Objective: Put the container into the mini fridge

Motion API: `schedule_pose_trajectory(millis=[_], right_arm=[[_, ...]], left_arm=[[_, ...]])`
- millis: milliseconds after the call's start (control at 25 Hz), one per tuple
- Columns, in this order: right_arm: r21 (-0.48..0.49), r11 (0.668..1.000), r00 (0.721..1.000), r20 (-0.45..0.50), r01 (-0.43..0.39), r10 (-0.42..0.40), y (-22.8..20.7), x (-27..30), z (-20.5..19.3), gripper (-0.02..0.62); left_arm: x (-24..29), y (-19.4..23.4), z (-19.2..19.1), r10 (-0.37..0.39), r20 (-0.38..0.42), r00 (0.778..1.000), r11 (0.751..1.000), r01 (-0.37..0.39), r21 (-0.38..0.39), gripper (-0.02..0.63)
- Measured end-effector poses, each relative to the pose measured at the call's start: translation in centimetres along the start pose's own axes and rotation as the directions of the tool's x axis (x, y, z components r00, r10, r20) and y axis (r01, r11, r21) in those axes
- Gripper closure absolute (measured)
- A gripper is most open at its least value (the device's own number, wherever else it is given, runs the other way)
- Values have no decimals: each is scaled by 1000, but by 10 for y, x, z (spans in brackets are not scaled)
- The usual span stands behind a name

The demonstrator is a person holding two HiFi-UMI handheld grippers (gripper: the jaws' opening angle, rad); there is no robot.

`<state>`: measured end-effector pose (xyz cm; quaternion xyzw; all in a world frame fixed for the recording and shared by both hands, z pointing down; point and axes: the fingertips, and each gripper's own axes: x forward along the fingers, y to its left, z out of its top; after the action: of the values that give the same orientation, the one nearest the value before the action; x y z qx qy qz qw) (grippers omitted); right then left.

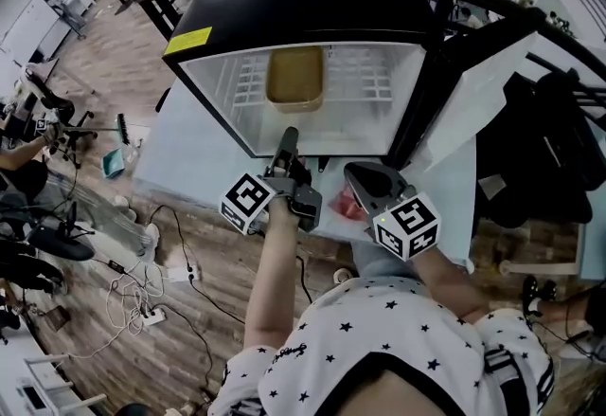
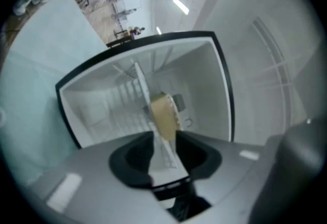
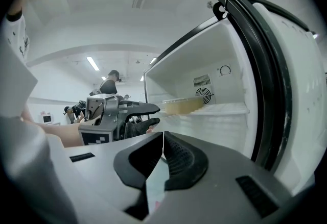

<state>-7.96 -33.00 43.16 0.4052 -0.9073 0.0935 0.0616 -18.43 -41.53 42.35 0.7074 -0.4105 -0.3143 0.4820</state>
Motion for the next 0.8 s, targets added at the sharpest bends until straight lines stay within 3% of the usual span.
schedule_pose_trajectory(millis=[200, 320, 520, 680, 800], right_arm=[[2, 1000, 1000, 5, -4, 4, 16, -2, -8, 573], [-1, 1000, 1000, 5, -18, 18, 26, -5, -10, 572], [-17, 998, 998, -7, -60, 60, 43, -8, -13, 572], [-27, 996, 996, -3, -89, 89, 53, -13, -10, 574], [-36, 993, 993, -1, -115, 115, 59, -19, -8, 572]], left_arm=[[-33, 14, -11, 95, -19, 995, 979, -89, 186, 593], [-53, 19, -17, 137, -18, 990, 946, -125, 298, 600], [-85, 20, -24, 187, -4, 982, 870, -164, 465, 601], [-109, 15, -34, 216, 3, 976, 824, -184, 536, 601], [-127, 11, -45, 221, 13, 975, 818, -193, 543, 601]])
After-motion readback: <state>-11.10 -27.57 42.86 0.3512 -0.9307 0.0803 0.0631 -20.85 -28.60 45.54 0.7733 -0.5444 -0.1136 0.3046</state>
